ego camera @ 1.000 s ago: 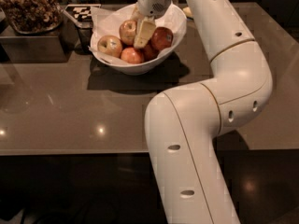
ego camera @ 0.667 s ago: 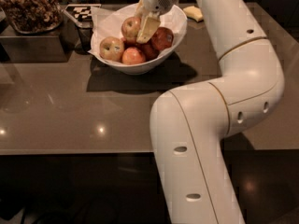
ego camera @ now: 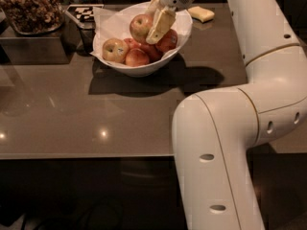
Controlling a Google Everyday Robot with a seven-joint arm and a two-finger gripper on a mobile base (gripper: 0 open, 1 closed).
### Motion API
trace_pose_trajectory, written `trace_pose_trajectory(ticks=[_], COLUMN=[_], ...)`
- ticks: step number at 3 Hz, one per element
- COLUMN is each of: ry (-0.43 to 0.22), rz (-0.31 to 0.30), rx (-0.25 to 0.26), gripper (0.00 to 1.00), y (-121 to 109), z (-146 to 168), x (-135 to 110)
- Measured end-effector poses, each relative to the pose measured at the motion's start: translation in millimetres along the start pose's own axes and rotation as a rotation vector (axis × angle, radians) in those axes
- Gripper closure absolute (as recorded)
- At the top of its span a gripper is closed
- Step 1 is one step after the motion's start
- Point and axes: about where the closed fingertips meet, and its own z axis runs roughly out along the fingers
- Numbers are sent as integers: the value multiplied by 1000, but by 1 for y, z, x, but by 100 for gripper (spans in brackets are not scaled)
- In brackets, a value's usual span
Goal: Pick apple from white bowl
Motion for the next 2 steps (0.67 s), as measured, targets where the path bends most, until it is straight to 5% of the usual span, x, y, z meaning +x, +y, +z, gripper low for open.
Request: trace_pose_trajectory(ticks=[2], ry=[-347], rz=[38], rx=[-5], gripper=[100], y=[42], z=[-84], x=[-47])
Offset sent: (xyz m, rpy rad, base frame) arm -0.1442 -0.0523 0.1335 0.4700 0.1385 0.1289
